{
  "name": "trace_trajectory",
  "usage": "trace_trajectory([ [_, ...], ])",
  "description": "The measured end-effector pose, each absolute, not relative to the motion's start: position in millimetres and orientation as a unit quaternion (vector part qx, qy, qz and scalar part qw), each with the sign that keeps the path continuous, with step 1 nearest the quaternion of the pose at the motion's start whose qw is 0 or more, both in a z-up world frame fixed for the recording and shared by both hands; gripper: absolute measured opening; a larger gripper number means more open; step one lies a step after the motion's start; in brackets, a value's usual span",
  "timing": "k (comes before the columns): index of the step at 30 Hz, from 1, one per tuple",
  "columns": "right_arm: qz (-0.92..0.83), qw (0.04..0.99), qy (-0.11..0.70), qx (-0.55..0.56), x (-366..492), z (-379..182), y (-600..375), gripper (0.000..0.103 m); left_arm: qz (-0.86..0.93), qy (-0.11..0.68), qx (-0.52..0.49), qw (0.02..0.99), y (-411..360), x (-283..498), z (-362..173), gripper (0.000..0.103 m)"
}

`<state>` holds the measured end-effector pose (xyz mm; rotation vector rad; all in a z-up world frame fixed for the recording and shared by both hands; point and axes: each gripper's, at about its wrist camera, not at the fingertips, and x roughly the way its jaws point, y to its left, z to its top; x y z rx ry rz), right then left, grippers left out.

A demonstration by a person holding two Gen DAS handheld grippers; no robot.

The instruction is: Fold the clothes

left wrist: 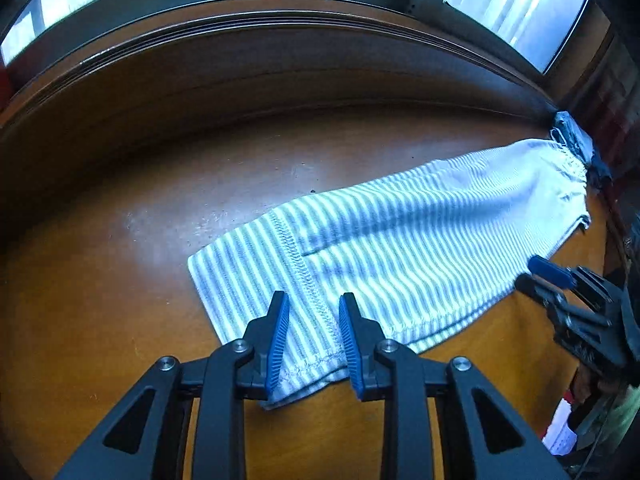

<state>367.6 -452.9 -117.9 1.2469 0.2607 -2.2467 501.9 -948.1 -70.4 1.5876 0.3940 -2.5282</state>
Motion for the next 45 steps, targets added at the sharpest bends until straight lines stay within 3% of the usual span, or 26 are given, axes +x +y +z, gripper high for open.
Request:
trace_trajectory([
  [3,-0.832,0.282,0.117,0.463,379,-113,-502,0.038,-0.835,0.12,0.531,0.076,-931,490,-71,0.024],
  [10,-0.835,0.286,0.073,0.465,355,-102,-507,0.038,-0.847,0.131,0.512,0.053,-895,469,-61,0.024],
  [16,-0.811,0.35,0.084,0.462,305,-76,-516,0.038,-0.844,0.122,0.522,0.03,-854,433,-76,0.024],
  [24,-0.736,0.448,0.259,0.436,267,-86,-570,0.038,-0.843,0.098,0.525,0.064,-834,432,-84,0.028],
  [30,-0.696,0.485,0.305,0.433,249,-104,-591,0.038,-0.847,0.106,0.515,0.079,-825,430,-85,0.035],
  [34,-0.672,0.511,0.321,0.43,246,-111,-594,0.023,-0.846,0.108,0.516,0.086,-821,426,-85,0.036],
  [36,-0.664,0.523,0.332,0.419,248,-111,-594,0.008,-0.844,0.112,0.517,0.087,-820,424,-85,0.037],
  [45,-0.71,0.499,0.301,0.394,224,-109,-595,0.004,-0.84,0.091,0.528,0.087,-804,411,-87,0.043],
])
